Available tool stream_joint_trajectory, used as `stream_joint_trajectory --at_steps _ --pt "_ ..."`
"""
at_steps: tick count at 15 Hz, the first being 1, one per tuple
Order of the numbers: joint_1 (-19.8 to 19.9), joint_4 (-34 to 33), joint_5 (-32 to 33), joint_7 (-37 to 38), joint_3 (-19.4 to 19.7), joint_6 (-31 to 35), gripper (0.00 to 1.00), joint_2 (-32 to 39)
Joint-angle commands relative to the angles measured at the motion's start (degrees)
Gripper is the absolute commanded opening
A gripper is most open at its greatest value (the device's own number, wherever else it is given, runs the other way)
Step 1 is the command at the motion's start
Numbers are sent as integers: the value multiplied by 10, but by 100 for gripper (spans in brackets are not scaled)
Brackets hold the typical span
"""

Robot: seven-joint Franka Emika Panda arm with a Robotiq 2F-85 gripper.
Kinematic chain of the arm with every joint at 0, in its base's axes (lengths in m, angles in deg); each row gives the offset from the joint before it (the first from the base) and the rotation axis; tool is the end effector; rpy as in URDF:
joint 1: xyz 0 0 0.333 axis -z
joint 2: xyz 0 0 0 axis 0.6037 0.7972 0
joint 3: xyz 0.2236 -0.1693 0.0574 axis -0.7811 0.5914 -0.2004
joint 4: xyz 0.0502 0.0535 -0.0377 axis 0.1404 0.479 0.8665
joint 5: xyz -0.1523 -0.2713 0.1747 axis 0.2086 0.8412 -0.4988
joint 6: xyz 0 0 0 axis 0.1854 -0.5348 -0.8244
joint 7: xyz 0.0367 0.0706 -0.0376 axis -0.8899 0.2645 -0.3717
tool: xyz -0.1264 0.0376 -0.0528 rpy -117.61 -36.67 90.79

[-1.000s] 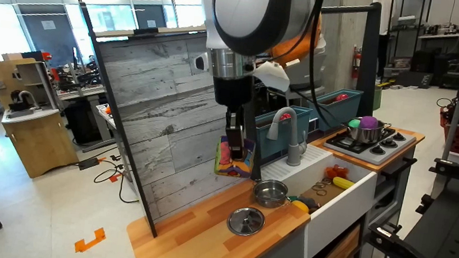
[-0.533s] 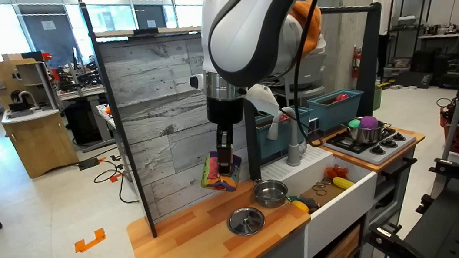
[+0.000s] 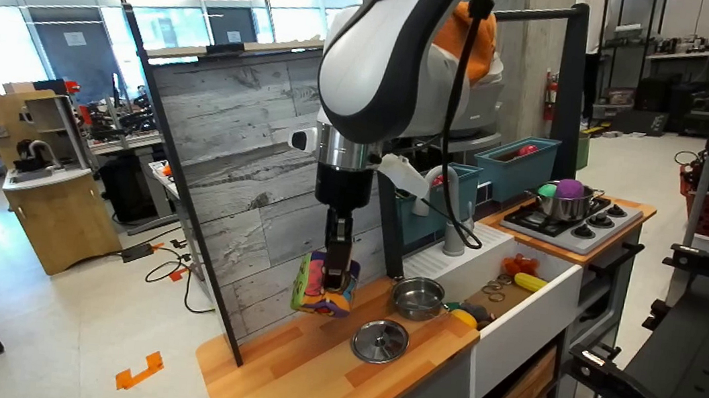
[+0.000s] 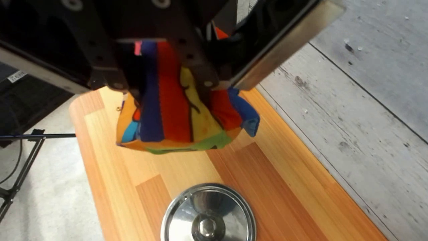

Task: Remove the cube from the sink and put it on the counter

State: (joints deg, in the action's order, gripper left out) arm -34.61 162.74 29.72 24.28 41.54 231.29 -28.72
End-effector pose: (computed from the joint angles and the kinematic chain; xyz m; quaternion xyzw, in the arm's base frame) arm 0.6098 0.1896 0.1017 -0.8495 -0.5140 -0.0996 0.0647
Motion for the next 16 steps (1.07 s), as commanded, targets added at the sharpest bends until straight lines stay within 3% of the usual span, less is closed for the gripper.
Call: stream_joint_trajectory --at_steps 1,5,11,12,13,14,16 --pt "23 -9 -28 -50 -29 38 69 25" --pt "35 -15 -28 -72 -39 87 98 42" --pt "54 -18 -24 -74 -51 121 100 49" --pt "48 -16 -22 -61 -40 124 100 42" --pt "24 -16 -13 -34 -3 133 100 28" --pt "37 -11 -16 -51 -25 115 100 35" --pt "36 -12 -15 -49 -22 115 100 35"
